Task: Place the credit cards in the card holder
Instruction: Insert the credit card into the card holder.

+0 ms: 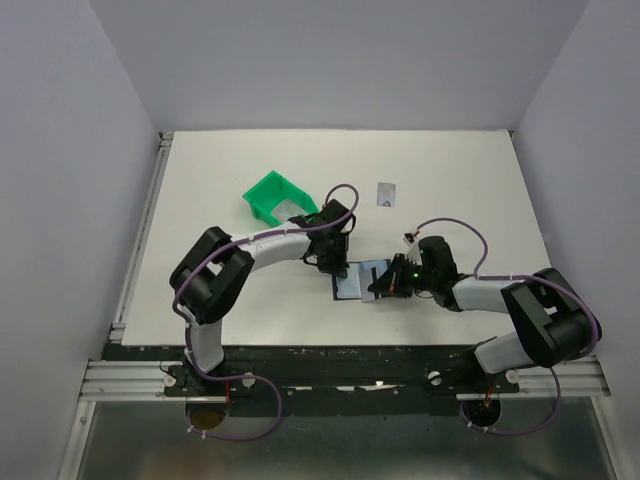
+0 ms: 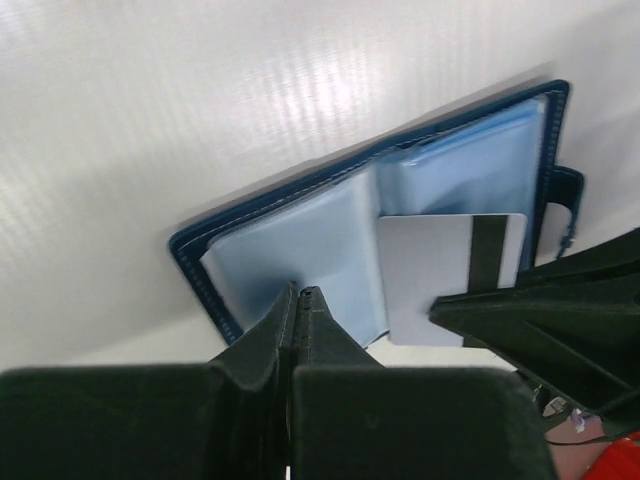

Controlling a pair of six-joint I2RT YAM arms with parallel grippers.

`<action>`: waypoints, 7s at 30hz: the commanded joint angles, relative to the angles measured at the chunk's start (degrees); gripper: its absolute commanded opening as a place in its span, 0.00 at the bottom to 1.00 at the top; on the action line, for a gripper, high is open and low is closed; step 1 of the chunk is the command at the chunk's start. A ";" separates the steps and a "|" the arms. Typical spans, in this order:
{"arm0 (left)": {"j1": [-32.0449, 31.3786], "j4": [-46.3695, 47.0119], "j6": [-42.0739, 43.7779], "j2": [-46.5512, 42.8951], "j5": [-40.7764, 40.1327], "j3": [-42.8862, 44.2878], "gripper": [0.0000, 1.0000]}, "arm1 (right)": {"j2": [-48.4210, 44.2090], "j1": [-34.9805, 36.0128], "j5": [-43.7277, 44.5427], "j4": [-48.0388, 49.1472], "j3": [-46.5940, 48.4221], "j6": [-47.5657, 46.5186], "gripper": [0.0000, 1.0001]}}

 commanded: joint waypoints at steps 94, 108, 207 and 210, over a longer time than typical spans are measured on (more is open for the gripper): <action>2.13 -6.63 3.01 -0.65 -6.68 -1.71 0.00 | 16.95 0.14 -9.02 13.24 6.03 3.30 0.00; 2.13 -6.55 3.01 -0.65 -6.68 -1.71 0.00 | 17.83 1.02 -14.29 16.67 5.85 3.82 0.00; 2.13 -4.62 3.45 -1.79 -6.50 -3.73 0.00 | 12.82 9.01 3.37 -18.57 20.88 -5.32 0.03; 2.04 -4.53 3.36 -1.88 -6.41 -3.73 0.00 | 13.09 9.28 2.76 -18.66 21.50 -5.84 0.03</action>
